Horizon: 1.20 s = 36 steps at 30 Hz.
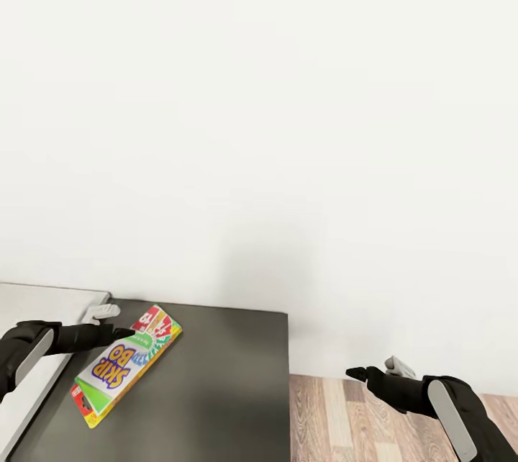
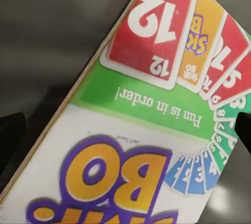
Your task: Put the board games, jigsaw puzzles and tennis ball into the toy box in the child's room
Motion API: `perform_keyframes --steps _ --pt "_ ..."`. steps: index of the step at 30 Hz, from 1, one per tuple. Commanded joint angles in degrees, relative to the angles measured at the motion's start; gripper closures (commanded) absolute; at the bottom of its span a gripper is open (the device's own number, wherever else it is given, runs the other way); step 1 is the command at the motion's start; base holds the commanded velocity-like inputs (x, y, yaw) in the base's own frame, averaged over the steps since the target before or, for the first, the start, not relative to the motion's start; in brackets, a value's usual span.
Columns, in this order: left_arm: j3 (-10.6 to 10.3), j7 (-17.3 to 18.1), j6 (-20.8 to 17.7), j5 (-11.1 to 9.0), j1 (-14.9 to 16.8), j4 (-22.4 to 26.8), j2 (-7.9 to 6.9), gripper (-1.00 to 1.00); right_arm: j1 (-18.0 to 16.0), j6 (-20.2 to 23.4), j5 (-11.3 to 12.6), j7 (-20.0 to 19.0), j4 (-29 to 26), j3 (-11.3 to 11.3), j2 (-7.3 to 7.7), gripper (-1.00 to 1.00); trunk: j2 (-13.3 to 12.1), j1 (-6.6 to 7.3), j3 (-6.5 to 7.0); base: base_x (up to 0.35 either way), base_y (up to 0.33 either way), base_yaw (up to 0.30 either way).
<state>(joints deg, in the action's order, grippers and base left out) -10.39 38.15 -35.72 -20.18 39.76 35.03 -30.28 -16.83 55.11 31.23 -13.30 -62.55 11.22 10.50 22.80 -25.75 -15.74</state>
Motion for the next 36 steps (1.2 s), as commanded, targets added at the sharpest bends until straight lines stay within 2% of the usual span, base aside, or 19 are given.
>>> perform_keyframes --steps 1,8,36 --pt "-0.3 -0.1 0.2 -0.5 0.1 0.0 -0.06 -1.00 0.0 0.3 -0.6 -0.6 0.0 0.1 0.03 -1.00 0.1 -0.03 -0.21 0.000 0.000 0.000" --pt "-0.5 -0.2 1.8 -0.5 0.1 0.0 -0.02 -1.00 0.0 0.3 -0.6 -0.6 0.0 0.1 -0.01 -1.00 0.1 -0.03 -0.87 0.000 0.000 0.000" --pt "-0.8 -0.2 1.9 -0.5 0.0 0.0 0.20 -1.00 0.0 0.3 -0.6 -0.7 0.0 0.1 0.00 -1.00 0.1 -0.03 -3.51 0.000 0.000 0.000"
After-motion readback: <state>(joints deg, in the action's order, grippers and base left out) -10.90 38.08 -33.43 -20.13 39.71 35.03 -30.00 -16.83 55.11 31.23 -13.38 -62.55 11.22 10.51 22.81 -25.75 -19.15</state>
